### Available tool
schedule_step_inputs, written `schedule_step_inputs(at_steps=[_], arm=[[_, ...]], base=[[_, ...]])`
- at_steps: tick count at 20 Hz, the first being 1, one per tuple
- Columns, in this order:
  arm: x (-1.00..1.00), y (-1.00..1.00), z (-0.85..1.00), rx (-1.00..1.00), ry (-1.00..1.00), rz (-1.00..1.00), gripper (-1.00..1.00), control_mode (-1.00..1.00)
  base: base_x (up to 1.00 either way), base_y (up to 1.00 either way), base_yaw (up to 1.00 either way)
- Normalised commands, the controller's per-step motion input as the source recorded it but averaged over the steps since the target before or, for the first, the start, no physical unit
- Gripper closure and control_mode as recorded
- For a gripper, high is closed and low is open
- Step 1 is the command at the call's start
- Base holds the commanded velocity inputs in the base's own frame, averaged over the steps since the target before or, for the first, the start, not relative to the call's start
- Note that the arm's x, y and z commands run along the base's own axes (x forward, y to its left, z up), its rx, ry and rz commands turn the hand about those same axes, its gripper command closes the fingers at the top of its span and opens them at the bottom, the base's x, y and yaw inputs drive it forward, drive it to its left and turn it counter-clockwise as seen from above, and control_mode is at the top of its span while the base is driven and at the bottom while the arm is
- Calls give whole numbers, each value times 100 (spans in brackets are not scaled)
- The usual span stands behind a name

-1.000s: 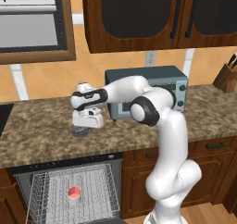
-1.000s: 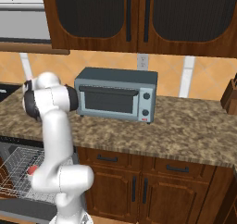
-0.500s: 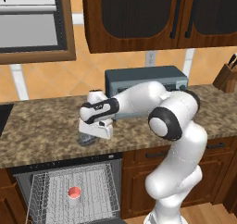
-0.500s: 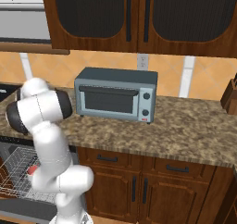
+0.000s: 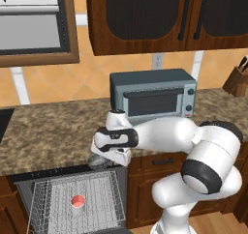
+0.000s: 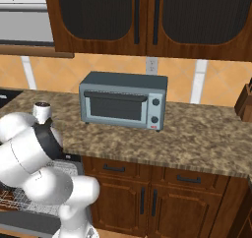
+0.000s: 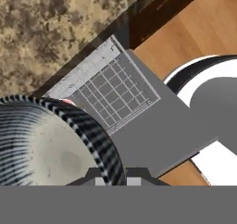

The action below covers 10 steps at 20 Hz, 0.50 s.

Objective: Pick up the cup and bowl from the counter, place them in the dishwasher, and close the dishwasher door.

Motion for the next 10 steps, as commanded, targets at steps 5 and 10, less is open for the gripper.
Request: schedule_step_inputs(at_steps=[5,10], arm=[[-53,1,-12,0,0,-2,100,-100],[-33,26,-23,0,0,-17,100,-100]], base=[[0,0,0],[0,0,0]])
